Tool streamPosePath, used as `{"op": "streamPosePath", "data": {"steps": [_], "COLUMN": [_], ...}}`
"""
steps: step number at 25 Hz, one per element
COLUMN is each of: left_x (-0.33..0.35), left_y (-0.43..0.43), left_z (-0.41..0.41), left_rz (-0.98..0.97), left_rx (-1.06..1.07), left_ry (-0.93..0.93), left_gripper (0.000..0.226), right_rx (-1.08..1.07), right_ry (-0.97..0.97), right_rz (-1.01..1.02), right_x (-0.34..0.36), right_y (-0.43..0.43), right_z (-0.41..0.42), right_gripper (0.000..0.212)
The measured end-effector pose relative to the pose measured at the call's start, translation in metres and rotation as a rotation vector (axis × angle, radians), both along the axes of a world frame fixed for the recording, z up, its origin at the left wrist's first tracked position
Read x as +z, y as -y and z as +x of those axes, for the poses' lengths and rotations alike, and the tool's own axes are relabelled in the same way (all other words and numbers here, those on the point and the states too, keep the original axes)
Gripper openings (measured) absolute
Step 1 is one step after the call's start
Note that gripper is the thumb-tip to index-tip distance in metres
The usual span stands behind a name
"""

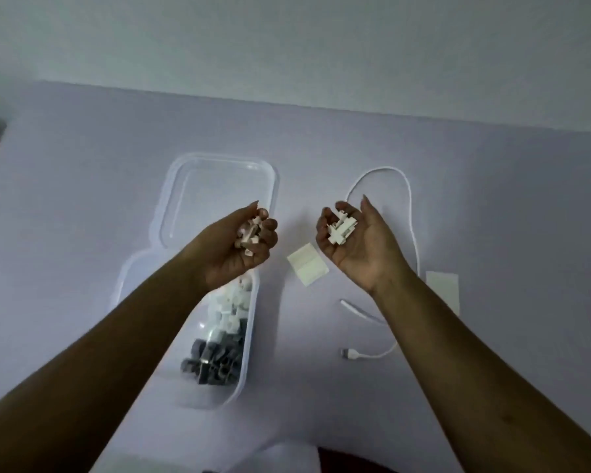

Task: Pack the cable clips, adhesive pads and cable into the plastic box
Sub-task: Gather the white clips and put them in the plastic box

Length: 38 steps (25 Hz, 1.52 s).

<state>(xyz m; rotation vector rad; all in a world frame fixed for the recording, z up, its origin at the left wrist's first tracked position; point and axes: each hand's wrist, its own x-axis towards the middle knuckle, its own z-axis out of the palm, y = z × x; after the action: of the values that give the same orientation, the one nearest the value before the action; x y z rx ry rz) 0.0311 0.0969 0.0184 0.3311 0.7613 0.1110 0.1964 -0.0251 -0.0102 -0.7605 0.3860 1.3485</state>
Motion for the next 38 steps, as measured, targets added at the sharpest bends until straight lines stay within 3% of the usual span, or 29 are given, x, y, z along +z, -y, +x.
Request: {"op": "streamPosePath", "data": {"steps": [5,10,15,19,32,38], "left_x": [0.005,-0.014,-0.026,-0.033,-0.027,-0.016], "left_y": [-0.005,0.006,0.016,0.018,-0.001,-0.010], "left_z": [-0.132,-0.201,-0.219,-0.229,-0.244,-0.236], "left_rz": [0.565,0.744,0.767,0.751,0.534,0.643], "left_rx": [-0.402,-0.640,-0.771,-0.707,-0.550,-0.542], "left_ry": [-0.470,-0.716,-0.761,-0.764,-0.658,-0.698], "left_gripper": [0.029,0.025,0.054,0.064,0.069,0.059], "right_rx": [0.457,0.886,1.002,1.013,1.214,1.074], "right_ry": [0.086,0.287,0.443,0.466,0.624,0.547], "right_rz": [-0.110,-0.257,-0.414,-0.446,-0.466,-0.424], "right_x": [0.015,0.016,-0.004,-0.010,0.002,0.008], "right_y": [-0.008,-0.016,-0.012,-0.017,-0.035,-0.030], "right_z": [-0.093,-0.178,-0.240,-0.266,-0.292,-0.271], "right_gripper": [0.038,0.033,0.038,0.053,0.066,0.049]}}
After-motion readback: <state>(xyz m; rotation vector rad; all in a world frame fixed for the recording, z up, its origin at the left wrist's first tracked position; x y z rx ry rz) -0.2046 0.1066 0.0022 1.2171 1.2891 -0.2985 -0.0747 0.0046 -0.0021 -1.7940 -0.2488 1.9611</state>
